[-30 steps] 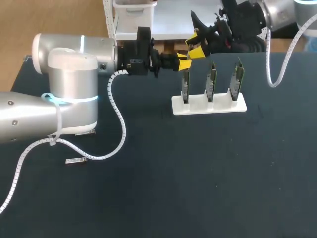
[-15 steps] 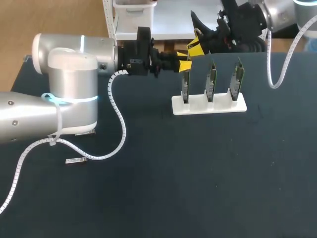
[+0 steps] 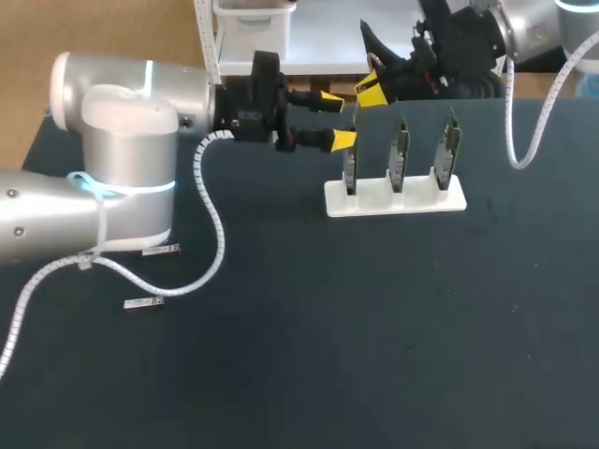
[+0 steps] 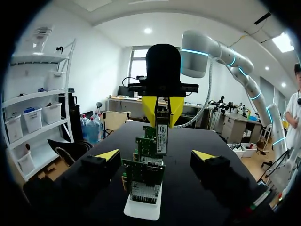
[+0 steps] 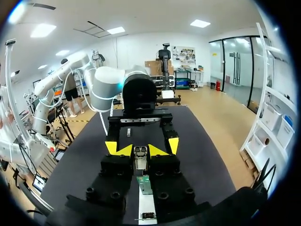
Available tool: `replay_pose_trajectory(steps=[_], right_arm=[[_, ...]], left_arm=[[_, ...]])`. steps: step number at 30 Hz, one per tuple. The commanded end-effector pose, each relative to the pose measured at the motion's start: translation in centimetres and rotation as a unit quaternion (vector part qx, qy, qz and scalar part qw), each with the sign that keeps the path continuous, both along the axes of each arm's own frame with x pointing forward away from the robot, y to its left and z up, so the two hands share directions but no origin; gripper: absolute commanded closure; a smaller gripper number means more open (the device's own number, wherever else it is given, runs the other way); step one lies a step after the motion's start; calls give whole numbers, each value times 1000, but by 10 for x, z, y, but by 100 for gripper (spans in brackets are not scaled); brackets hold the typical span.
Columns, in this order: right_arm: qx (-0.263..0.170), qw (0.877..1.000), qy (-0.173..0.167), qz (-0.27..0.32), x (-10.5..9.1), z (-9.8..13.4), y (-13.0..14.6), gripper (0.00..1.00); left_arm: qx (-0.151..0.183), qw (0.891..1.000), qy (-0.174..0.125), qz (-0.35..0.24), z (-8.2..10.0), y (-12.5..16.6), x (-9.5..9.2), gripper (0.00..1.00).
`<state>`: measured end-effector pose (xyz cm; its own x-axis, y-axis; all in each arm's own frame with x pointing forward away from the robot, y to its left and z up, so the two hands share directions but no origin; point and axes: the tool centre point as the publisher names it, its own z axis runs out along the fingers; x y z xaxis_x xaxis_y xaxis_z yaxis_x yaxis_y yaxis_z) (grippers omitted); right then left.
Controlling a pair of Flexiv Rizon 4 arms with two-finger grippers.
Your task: Pick up the optical module with the left hand, and insert it into the network port with the right hand.
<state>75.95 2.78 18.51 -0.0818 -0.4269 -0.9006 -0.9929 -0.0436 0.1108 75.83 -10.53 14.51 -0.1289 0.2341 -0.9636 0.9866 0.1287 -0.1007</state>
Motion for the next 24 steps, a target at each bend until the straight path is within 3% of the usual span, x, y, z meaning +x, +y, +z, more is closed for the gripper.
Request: replay_pose_trajectory(steps=[1,7,14,24], right_arm=[[2,1000,-1,-4,-3,0,-2,100],[3,1000,-1,-5,-4,-1,-3,100],[5,1000,-2,-5,-5,0,-5,100],[5,1000,-3,-12,-8,0,-9,100]], left_arm=[[37,999,5,-20,0,8,5,0],[82,996,18,-36,-13,14,14,0],[110,993,28,-37,-25,19,22,0],[136,989,38,-50,-37,16,18,0]])
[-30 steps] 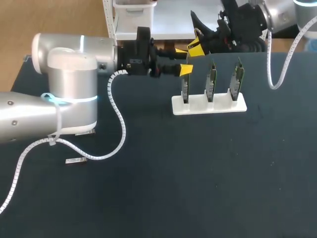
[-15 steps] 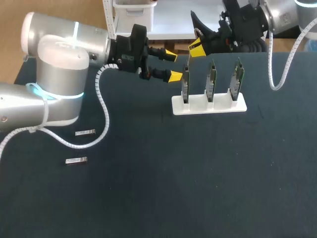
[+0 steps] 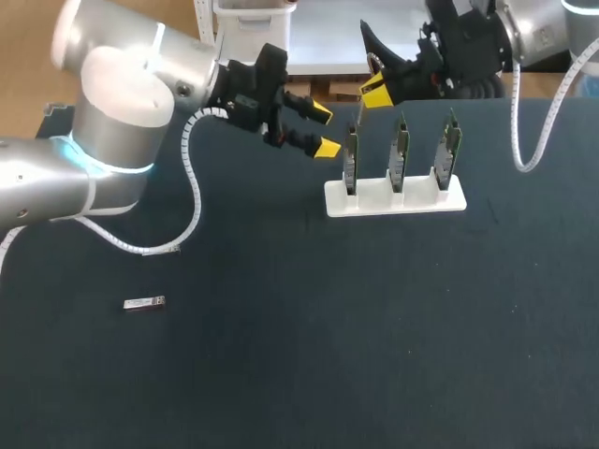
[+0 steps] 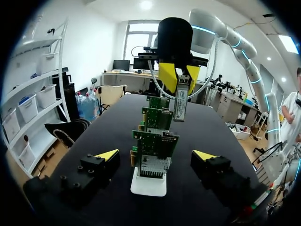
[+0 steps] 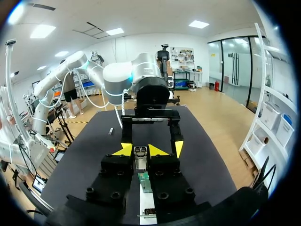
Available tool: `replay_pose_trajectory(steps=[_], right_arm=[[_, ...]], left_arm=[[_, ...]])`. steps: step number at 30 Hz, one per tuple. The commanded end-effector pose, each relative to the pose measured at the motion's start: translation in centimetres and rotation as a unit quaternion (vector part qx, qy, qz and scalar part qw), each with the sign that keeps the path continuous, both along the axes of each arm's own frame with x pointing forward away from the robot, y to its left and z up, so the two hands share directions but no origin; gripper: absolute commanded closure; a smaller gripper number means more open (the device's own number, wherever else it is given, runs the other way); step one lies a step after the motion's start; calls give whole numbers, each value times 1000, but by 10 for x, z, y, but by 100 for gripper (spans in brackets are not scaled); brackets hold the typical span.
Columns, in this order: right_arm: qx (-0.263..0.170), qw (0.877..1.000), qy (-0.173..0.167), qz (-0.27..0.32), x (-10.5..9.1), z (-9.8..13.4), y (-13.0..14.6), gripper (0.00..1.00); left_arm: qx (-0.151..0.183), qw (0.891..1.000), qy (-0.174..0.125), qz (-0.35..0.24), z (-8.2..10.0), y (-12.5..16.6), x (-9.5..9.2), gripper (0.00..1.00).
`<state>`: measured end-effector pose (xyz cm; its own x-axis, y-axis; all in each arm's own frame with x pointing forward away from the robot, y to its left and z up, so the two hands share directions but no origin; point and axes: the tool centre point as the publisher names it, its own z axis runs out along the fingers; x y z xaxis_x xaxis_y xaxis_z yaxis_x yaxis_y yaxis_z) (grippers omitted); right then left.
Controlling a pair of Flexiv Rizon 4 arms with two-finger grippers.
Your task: Pick up the optical module with the left hand, and insert it into the network port with the right hand.
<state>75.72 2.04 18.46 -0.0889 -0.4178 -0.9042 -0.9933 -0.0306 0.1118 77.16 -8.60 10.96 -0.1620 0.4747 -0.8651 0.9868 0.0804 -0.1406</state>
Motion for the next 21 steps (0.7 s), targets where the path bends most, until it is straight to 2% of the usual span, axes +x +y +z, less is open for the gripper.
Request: replay_pose_trajectory(steps=[1,21], right_arm=[[1,1000,-4,-5,-6,0,-2,100],[-6,1000,-7,-5,-7,2,-4,100]], left_arm=[[15,1000,5,-15,-2,-4,4,0],[35,999,-7,-25,-6,-3,2,0]])
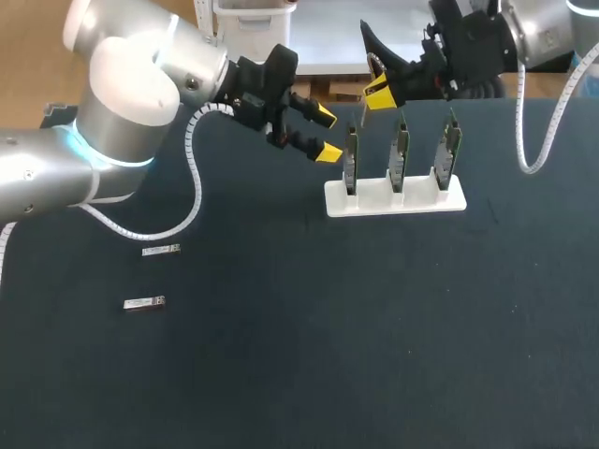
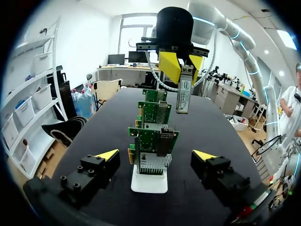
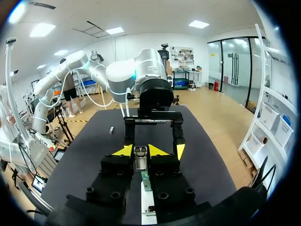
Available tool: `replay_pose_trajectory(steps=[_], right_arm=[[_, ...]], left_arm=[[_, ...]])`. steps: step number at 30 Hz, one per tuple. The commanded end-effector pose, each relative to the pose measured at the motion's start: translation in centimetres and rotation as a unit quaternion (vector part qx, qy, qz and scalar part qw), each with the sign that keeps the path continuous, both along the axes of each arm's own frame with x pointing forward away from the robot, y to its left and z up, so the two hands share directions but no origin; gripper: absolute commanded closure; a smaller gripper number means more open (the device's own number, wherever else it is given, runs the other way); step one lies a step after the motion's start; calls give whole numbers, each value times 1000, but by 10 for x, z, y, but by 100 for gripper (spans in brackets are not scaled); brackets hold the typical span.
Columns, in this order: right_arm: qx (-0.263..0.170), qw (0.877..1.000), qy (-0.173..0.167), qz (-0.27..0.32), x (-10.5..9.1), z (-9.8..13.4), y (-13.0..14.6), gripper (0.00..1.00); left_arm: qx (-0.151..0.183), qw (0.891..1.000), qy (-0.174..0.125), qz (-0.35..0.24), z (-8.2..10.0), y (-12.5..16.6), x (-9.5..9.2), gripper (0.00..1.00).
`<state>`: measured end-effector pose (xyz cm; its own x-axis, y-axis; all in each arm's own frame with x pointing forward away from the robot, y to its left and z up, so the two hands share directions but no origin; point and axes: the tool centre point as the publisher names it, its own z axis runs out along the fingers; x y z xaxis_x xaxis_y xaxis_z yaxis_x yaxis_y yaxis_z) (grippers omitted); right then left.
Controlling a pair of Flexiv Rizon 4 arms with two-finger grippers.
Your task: Pick up the optical module with the left hand, and insert it into the network port with the right hand.
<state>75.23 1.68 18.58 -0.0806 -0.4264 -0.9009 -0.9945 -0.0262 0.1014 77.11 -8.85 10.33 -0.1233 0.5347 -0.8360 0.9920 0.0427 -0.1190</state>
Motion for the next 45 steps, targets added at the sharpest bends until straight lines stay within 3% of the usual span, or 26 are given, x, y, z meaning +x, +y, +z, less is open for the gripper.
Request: replay_pose_trajectory(steps=[1,16,34,45], right_arm=[[-2,1000,-1,-3,-3,1,0,100],[-4,1000,-9,8,0,2,5,100],[-46,998,-43,26,11,-6,17,100],[-55,997,-38,26,13,-14,19,100]], left_arm=[[4,1000,2,-2,0,-1,2,0],[13,1000,-8,1,-1,-1,2,0],[13,1000,-8,1,-1,-1,2,0],[13,1000,-8,1,-1,-1,2,0]])
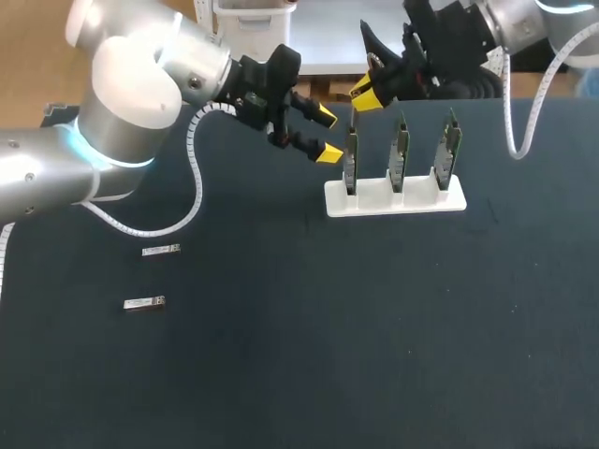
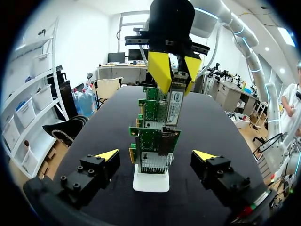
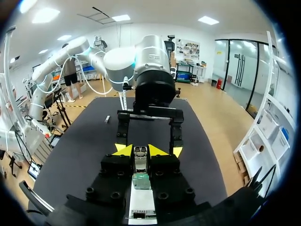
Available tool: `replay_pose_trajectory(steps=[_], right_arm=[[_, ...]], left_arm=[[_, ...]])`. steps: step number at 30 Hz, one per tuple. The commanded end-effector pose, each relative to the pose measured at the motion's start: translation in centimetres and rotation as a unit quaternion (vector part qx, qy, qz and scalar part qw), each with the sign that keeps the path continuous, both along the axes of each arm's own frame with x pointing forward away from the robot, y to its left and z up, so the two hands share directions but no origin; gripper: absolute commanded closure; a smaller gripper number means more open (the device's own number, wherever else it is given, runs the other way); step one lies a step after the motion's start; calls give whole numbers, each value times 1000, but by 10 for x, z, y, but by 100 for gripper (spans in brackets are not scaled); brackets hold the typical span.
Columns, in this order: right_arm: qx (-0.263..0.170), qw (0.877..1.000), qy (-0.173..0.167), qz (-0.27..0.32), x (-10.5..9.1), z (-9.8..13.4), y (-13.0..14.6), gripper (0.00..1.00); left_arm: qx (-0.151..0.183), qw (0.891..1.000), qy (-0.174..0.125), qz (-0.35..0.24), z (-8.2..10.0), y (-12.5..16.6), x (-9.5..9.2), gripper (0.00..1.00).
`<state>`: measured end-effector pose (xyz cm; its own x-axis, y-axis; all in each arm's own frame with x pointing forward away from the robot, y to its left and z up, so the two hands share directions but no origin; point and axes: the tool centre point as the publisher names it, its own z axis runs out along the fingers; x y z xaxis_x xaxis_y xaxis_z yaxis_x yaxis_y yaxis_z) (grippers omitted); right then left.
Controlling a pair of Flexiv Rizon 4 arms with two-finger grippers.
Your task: Pick up the optical module with the left hand, and insert it into the network port with the right hand.
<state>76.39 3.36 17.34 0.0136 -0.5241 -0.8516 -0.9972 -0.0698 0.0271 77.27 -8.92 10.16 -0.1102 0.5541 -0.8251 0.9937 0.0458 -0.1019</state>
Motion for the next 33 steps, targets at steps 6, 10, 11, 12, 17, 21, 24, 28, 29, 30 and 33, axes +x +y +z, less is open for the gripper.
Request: replay_pose_trajectory(steps=[6,10,11,12,17,21,24,28,29,30,33], right_arm=[[-4,1000,5,1,2,-4,2,100],[-7,1000,7,0,3,-6,2,100],[-7,1000,8,0,3,-7,1,100],[-8,1000,8,0,3,-7,1,100],[-11,1000,11,3,2,-9,2,100],[-9,1000,12,5,0,-7,3,100],[-9,1000,11,4,0,-7,3,100],[-6,1000,9,4,-1,-4,2,100],[-7,1000,8,4,-1,-4,2,100],[-7,1000,8,4,-1,-4,2,100],[-10,1000,10,3,-1,-5,3,100]], left_arm=[[2,1000,0,1,0,-1,0,0],[2,1000,0,1,0,-1,0,0],[2,1000,0,1,0,-1,0,0],[2,1000,0,1,0,-1,0,0],[2,1000,0,1,0,-1,0,0],[2,1000,0,1,0,-1,0,0],[2,1000,0,1,0,-1,0,0],[2,1000,0,1,0,-1,0,0],[2,1000,0,1,0,-1,0,0],[2,1000,0,1,0,-1,0,0],[2,1000,0,1,0,-1,0,0]])
